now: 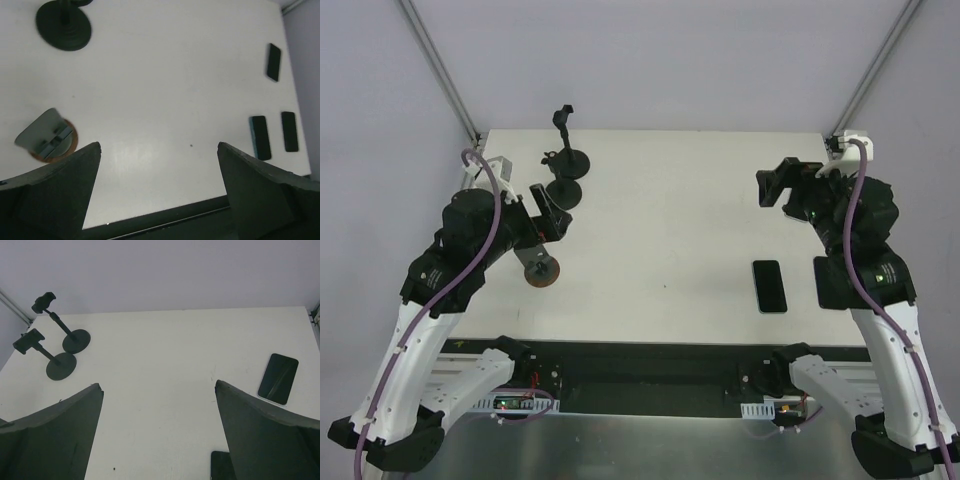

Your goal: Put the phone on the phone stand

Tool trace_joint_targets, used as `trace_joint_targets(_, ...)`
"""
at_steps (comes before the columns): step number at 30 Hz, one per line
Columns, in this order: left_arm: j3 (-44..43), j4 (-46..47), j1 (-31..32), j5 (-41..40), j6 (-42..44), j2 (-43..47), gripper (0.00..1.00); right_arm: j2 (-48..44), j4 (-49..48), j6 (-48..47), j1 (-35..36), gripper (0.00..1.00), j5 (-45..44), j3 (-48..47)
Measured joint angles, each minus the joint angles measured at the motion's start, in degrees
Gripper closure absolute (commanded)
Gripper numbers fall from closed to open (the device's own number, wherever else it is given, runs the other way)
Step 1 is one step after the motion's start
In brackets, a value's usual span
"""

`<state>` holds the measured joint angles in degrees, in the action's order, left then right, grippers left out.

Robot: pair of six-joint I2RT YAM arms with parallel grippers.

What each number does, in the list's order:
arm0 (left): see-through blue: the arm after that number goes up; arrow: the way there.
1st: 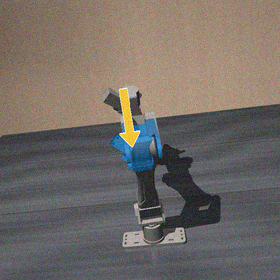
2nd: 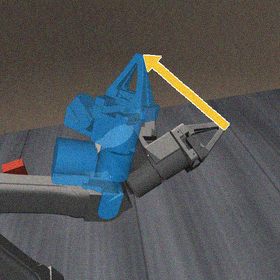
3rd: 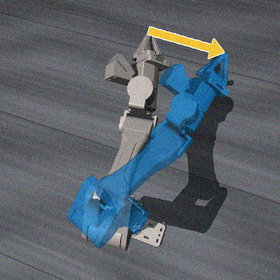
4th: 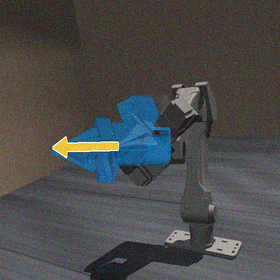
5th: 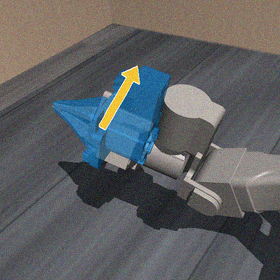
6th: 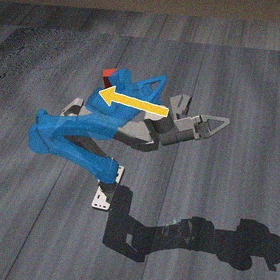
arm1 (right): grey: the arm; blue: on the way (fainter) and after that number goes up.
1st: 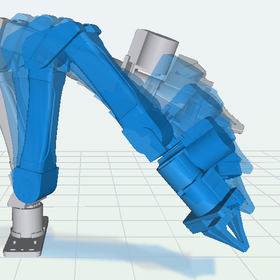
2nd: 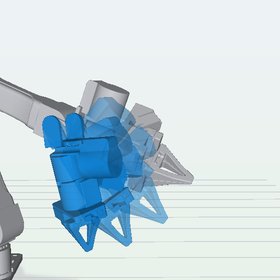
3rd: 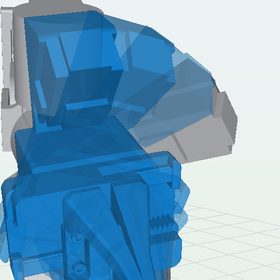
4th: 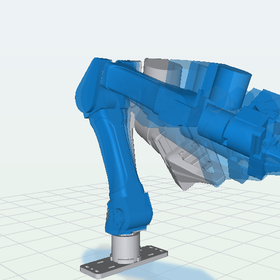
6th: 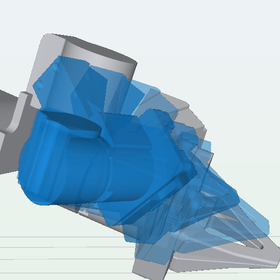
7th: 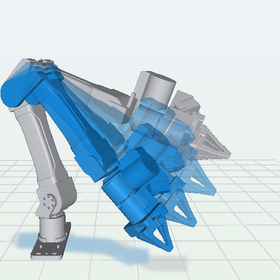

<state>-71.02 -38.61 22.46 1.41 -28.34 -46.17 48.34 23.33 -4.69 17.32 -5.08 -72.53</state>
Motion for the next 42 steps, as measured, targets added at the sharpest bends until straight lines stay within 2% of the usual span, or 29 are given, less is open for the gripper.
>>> trace_joint_targets(5, 2.4, -8.0, 0.0, -11.2, -0.7, -0.1, 0.01, 4.1, -0.7, 0.6, 0.5, 0.04, 2.8, 0.0)
trace_joint_targets(9, 4.2, -11.7, 0.0, -16.8, -2.1, 5.2, 0.01, 8.0, -3.0, 2.5, 4.9, 0.04, 4.5, 0.2)
trace_joint_targets(13, 3.1, -11.9, 0.0, -21.4, -2.6, 15.3, 0.01, 15.0, -8.9, 7.7, 14.6, 0.04, 4.3, -0.1)
trace_joint_targets(16, 0.1, -11.7, 0.0, -23.7, -2.7, 20.9, 0.01, 22.2, -14.3, 13.3, 23.8, 0.04, 1.0, -0.3)
trace_joint_targets(20, -2.6, -11.4, 0.0, -24.7, -2.6, 25.2, 0.01, 33.7, -15.9, 17.8, 37.2, 0.04, -4.9, -5.9)
trace_joint_targets(24, -3.8, -11.4, 0.0, -24.3, -2.1, 26.8, 0.01, 42.7, -17.2, 19.6, 45.2, 0.04, -7.1, -11.9)
trace_joint_targets(31, -5.4, -11.5, 0.0, -23.8, -1.8, 28.8, 0.01, 49.7, -22.3, 19.8, 51.2, 0.04, -8.0, -14.3)
trace_joint_targets(37, -6.8, -11.6, 0.0, -23.8, -1.2, 30.9, 0.01, 55.9, -26.7, 14.4, 55.4, 0.04, -7.0, -15.0)
trace_joint_targets(42, -6.9, -12.0, 0.0, -23.0, -1.1, 31.1, 0.01, 63.3, -27.5, 8.4, 56.0, 0.04, -3.2, -20.9)
